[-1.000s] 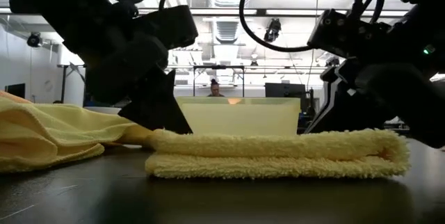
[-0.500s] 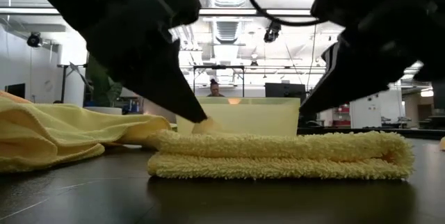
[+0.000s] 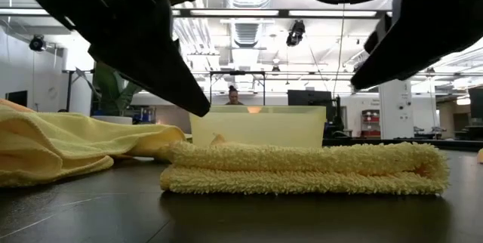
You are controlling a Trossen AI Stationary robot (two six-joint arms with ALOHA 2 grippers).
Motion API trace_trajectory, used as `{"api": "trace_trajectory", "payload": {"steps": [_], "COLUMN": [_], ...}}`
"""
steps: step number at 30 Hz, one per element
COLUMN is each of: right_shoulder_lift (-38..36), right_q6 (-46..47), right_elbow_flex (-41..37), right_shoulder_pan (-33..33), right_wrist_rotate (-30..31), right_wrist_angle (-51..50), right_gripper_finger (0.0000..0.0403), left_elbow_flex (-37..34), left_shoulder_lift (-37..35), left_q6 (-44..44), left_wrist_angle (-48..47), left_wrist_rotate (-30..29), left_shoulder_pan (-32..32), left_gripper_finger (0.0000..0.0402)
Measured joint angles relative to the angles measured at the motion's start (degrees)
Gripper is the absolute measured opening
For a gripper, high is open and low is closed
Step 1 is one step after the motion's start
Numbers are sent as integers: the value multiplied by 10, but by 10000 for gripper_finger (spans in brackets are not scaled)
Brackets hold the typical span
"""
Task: Fold microfiber towels
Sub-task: Put the folded top yellow microfiber cloth into the bin
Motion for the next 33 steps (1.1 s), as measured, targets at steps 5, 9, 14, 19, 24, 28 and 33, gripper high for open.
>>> {"api": "trace_trajectory", "payload": {"steps": [5, 9, 14, 19, 24, 28, 33], "right_shoulder_lift": [0, 1, 1, 9, 36, 56, 60], "right_q6": [14, -1, -13, -57, -96, -75, 97], "right_elbow_flex": [0, 0, 0, 1, 1, 1, 1], "right_shoulder_pan": [13, 24, 33, 47, 53, 54, 42], "right_wrist_rotate": [-51, -66, -85, -87, -86, -85, -81], "right_wrist_angle": [0, 0, 2, 16, 42, 42, 28], "right_gripper_finger": [9, 14, 51, 108, 137, 139, 139], "left_elbow_flex": [0, 4, 6, 6, 5, 6, 6], "left_shoulder_lift": [0, 0, 0, 13, 36, 46, 46], "left_q6": [0, 0, 3, 50, 78, 89, 45], "left_wrist_angle": [4, 6, 12, 19, 55, 90, 88], "left_wrist_rotate": [3, 15, 45, 45, 23, 3, 1], "left_shoulder_pan": [-13, -18, -26, -47, -60, -65, -66], "left_gripper_finger": [141, 141, 149, 207, 276, 291, 292]}}
